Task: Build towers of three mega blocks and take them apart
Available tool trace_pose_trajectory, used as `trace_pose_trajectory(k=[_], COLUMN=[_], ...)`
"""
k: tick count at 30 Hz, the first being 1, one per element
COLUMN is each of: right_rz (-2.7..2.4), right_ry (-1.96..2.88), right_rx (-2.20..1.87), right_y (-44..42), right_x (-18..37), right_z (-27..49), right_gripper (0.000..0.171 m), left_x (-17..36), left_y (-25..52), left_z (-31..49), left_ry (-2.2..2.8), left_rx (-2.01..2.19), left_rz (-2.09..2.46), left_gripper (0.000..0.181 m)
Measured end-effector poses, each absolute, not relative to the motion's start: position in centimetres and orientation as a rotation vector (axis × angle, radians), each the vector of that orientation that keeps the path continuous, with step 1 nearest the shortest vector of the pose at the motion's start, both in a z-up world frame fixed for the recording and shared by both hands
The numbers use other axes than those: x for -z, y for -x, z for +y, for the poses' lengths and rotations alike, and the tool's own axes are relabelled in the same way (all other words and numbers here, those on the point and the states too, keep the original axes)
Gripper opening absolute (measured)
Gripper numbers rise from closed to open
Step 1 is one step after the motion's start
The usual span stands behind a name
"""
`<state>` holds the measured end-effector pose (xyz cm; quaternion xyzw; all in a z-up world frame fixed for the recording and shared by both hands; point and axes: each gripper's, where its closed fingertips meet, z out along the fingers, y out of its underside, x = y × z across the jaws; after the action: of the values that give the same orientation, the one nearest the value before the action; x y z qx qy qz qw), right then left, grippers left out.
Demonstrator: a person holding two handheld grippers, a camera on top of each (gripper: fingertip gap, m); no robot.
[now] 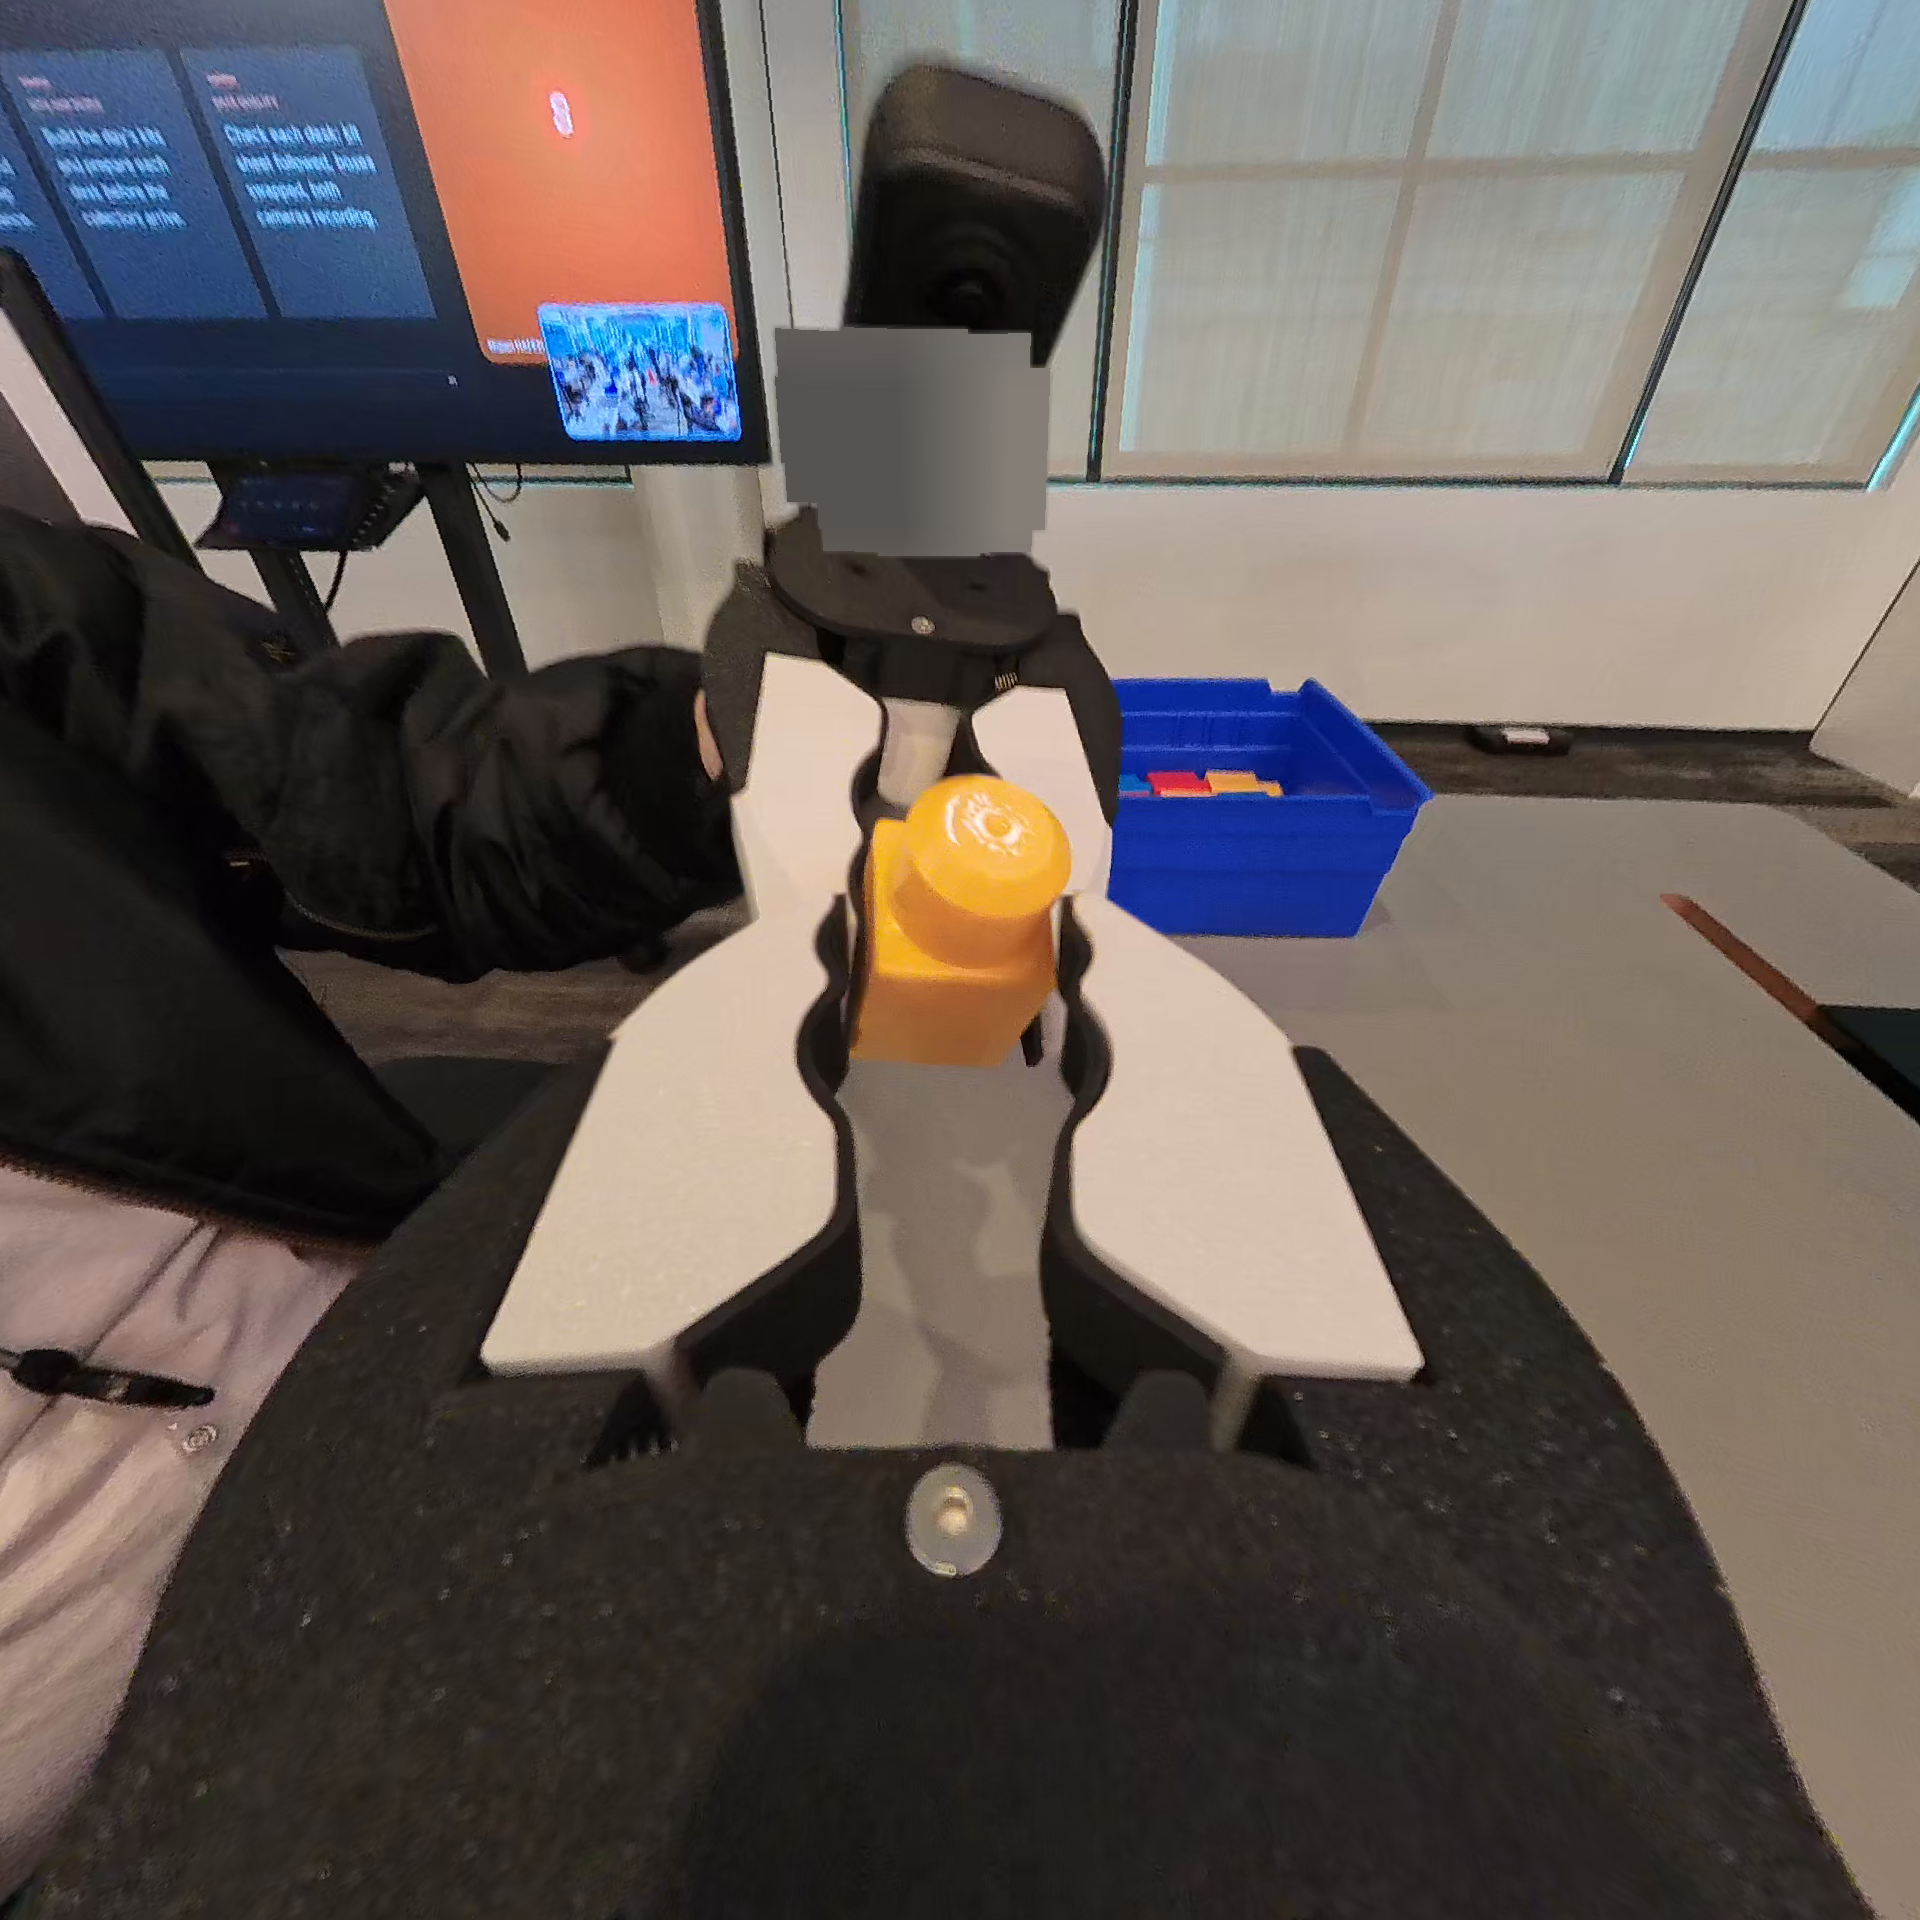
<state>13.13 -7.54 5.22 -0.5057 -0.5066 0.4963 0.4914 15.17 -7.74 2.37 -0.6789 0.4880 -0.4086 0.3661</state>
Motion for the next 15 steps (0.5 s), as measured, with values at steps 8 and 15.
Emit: trace_pose_trajectory(k=[8, 15], right_rz=[-1.119, -1.126], right_ry=[1.477, 1.786], right_rx=[-0.702, -0.615], right_y=[-24.9, -31.2], right_x=[0.8, 11.1], right_z=[-2.1, 2.7], right_gripper=[0.058, 0.063], left_x=[-0.6, -0.1], left_y=[-14.2, -16.1], left_z=[-3.8, 1.6], left_ry=[1.575, 1.411], left_rx=[1.09, 1.25], left_rz=[1.121, 1.088], left_gripper=[0.035, 0.035])
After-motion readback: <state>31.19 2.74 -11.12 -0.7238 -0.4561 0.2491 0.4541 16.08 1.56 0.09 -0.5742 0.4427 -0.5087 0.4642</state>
